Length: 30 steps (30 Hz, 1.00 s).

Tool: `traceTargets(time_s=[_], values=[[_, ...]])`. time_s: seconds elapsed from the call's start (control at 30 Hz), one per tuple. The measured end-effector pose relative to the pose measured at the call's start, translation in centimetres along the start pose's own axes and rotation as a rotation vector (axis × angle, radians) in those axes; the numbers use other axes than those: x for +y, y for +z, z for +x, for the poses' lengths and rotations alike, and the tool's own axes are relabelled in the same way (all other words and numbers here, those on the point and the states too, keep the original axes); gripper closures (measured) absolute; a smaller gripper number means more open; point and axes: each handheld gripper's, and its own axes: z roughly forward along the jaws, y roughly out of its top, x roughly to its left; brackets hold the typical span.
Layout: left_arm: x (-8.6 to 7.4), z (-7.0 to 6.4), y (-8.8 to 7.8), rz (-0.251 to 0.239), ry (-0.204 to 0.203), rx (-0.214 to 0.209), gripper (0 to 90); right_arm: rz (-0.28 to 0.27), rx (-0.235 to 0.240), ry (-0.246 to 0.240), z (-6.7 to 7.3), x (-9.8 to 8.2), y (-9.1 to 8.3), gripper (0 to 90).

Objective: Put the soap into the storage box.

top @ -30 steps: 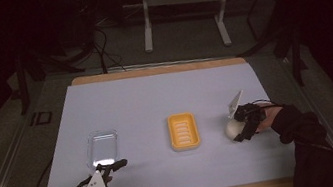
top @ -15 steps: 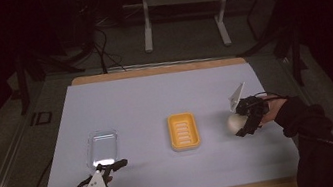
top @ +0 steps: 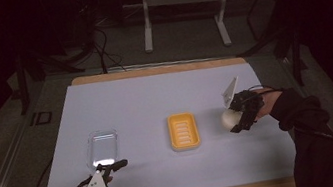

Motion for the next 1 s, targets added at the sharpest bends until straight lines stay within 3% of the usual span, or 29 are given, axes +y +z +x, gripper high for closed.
traceTargets(time_s=[0.37, 0.63, 1.0], values=[[0.0, 0.0, 0.0, 0.002, 0.002, -0.003, 0.1, -0.020, -0.016, -0.081, 0.0, 3.3, -0.6, 24.8], [0.0, 0.0, 0.0, 0.004, 0.002, -0.005, 0.1, -0.049, -0.012, -0.114, 0.2, 5.4, -0.8, 24.8], [0.0, 0.0, -0.1, 0.003, 0.002, -0.008, 0.1, -0.067, -0.010, -0.175, 0.3, 8.1, 0.3, 24.9]])
